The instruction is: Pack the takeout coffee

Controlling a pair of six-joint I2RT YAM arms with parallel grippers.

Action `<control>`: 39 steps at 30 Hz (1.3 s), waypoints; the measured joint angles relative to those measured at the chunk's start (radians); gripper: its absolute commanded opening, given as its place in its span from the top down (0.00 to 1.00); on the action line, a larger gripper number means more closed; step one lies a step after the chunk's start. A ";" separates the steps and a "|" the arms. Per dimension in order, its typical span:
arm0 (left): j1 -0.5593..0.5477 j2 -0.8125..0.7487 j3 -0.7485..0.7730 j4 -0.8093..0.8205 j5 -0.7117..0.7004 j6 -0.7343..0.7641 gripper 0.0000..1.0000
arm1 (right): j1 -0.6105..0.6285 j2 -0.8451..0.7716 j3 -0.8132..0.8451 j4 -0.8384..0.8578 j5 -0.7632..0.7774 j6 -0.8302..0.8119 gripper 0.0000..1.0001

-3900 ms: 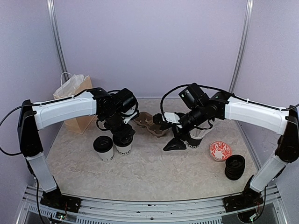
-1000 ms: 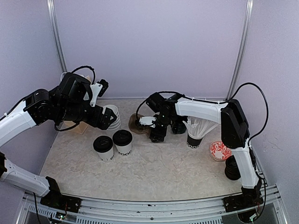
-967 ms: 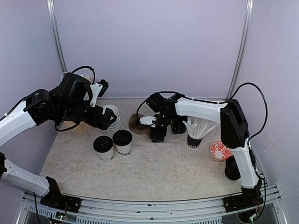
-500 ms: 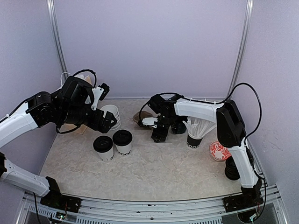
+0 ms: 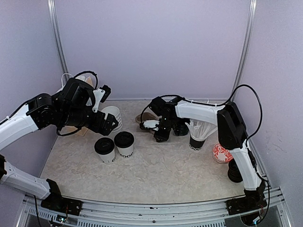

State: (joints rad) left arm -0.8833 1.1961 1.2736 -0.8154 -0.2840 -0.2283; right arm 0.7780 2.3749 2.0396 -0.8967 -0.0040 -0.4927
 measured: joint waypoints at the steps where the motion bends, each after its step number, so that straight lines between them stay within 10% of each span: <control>1: 0.000 -0.001 0.000 0.000 0.000 0.000 0.04 | 0.000 0.000 0.000 0.000 -0.001 0.001 0.63; 39: 0.047 0.050 0.197 -0.058 -0.110 -0.005 0.01 | 0.156 -0.632 -0.970 -0.076 -0.149 -0.057 0.44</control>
State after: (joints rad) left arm -0.8360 1.2461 1.4704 -0.8738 -0.3943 -0.2337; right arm 0.9337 1.7424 1.0691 -0.9722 -0.1532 -0.5499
